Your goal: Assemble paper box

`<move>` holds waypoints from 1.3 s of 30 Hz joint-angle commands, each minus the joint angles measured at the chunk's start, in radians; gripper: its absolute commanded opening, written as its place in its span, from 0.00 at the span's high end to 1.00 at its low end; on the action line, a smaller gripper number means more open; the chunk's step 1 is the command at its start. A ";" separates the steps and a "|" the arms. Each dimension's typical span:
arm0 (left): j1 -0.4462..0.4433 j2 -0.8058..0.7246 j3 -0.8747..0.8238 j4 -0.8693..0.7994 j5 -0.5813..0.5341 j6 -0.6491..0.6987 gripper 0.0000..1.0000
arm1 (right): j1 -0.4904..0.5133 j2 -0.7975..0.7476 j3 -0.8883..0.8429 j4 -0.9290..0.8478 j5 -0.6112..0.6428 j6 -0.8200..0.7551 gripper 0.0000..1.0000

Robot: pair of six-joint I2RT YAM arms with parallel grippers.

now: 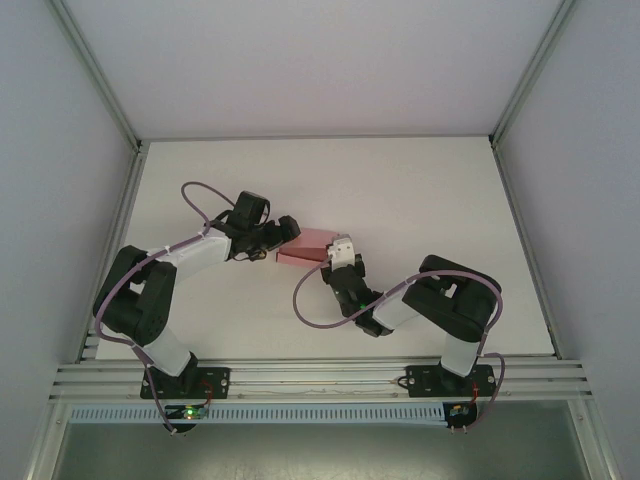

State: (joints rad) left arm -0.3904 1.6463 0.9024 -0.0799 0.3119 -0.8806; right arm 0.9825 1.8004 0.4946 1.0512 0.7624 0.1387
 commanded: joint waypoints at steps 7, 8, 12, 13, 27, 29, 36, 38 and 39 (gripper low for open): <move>0.004 0.035 -0.046 0.053 -0.012 0.000 0.18 | 0.031 -0.087 -0.042 -0.095 -0.075 -0.032 0.74; 0.004 0.032 -0.046 0.047 -0.025 0.005 0.19 | 0.030 -0.101 -0.050 -0.102 -0.081 -0.033 0.72; 0.004 0.034 -0.057 0.043 -0.049 0.029 0.21 | 0.028 -0.152 -0.064 -0.152 -0.133 -0.056 0.62; 0.004 0.036 -0.062 0.046 -0.051 0.030 0.21 | 0.028 -0.167 -0.063 -0.173 -0.146 -0.059 0.59; 0.002 0.052 -0.081 0.035 -0.093 0.071 0.24 | -0.008 -0.358 -0.080 -0.545 -0.505 0.019 0.02; 0.002 0.058 -0.082 0.037 -0.092 0.074 0.24 | -0.014 -0.370 -0.075 -0.571 -0.512 0.044 0.02; 0.000 0.072 -0.077 0.030 -0.096 0.104 0.27 | -0.099 -0.478 -0.044 -0.644 -0.512 0.194 0.02; -0.001 0.075 -0.073 0.022 -0.104 0.115 0.28 | -0.136 -0.509 -0.033 -0.660 -0.556 0.212 0.02; -0.001 0.077 -0.070 0.016 -0.108 0.118 0.28 | -0.159 -0.521 -0.026 -0.673 -0.596 0.215 0.02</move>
State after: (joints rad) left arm -0.3904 1.6787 0.8474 0.0349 0.2806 -0.8124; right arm 0.8635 1.3174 0.4286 0.4206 0.2523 0.2874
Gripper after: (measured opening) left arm 0.726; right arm 0.983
